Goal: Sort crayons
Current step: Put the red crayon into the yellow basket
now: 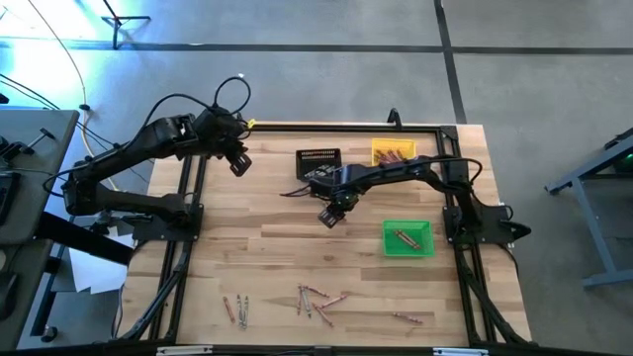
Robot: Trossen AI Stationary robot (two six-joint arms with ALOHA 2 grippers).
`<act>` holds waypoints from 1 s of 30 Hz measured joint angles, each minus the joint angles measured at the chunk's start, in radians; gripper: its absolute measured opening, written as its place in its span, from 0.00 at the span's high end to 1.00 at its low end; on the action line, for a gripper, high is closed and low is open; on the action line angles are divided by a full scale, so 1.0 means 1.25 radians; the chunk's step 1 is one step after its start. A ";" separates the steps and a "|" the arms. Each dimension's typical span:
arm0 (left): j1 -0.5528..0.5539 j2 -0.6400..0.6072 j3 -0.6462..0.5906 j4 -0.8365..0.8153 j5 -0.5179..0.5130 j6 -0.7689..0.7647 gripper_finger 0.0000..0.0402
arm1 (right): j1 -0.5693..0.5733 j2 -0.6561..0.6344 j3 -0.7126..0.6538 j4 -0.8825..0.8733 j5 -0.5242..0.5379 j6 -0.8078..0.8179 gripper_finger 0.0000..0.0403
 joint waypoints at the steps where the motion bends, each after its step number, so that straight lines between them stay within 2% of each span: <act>1: 0.000 0.000 0.000 -0.001 0.000 0.000 0.80 | 0.000 0.001 0.000 0.000 0.000 0.002 0.71; 16: 0.000 0.000 0.000 -0.009 -0.006 0.021 0.80 | 0.000 0.018 -0.001 0.022 0.042 0.009 0.72; 19: 0.000 0.000 0.000 -0.009 -0.009 0.022 0.80 | 0.000 0.018 -0.001 0.022 0.027 0.009 0.77; 25: 0.000 0.000 0.000 -0.009 -0.037 0.023 0.80 | -0.012 0.018 -0.001 0.025 -0.054 -0.013 0.98; 30: 0.000 0.000 0.000 -0.009 -0.050 0.022 0.80 | -0.032 0.009 0.017 -0.024 -0.110 -0.047 0.98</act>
